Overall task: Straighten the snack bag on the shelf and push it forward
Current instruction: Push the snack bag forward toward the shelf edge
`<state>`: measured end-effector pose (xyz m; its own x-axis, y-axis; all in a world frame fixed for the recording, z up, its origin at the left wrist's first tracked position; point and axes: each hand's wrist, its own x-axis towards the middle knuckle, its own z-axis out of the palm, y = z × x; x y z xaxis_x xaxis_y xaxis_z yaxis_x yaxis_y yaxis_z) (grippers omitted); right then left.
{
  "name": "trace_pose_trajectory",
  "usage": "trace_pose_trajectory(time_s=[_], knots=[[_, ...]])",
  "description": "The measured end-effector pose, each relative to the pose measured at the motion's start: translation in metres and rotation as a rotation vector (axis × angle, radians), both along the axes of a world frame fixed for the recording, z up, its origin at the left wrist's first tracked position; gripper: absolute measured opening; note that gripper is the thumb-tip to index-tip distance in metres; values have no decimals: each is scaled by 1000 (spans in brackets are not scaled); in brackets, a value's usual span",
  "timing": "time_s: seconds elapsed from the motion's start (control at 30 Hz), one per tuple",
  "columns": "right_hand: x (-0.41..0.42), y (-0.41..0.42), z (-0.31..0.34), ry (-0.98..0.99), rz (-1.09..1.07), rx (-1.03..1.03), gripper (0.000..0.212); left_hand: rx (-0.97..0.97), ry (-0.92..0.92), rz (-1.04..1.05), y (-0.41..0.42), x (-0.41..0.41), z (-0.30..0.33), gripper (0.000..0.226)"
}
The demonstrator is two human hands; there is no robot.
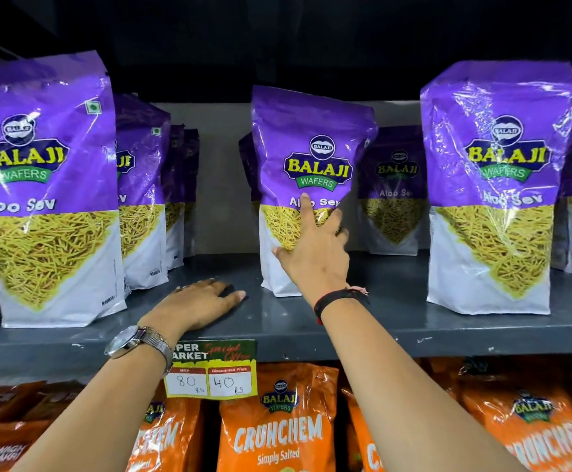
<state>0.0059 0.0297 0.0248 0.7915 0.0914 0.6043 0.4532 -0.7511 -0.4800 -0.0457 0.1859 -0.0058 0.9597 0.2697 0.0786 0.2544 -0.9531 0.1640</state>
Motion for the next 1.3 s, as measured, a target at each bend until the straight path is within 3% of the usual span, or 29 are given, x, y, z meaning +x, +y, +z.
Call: trace_pose_trajectory(time_s=[1.3], knots=[[-100, -44, 0, -49, -49, -138, 87, -7, -14, -29, 0, -2, 0, 58]])
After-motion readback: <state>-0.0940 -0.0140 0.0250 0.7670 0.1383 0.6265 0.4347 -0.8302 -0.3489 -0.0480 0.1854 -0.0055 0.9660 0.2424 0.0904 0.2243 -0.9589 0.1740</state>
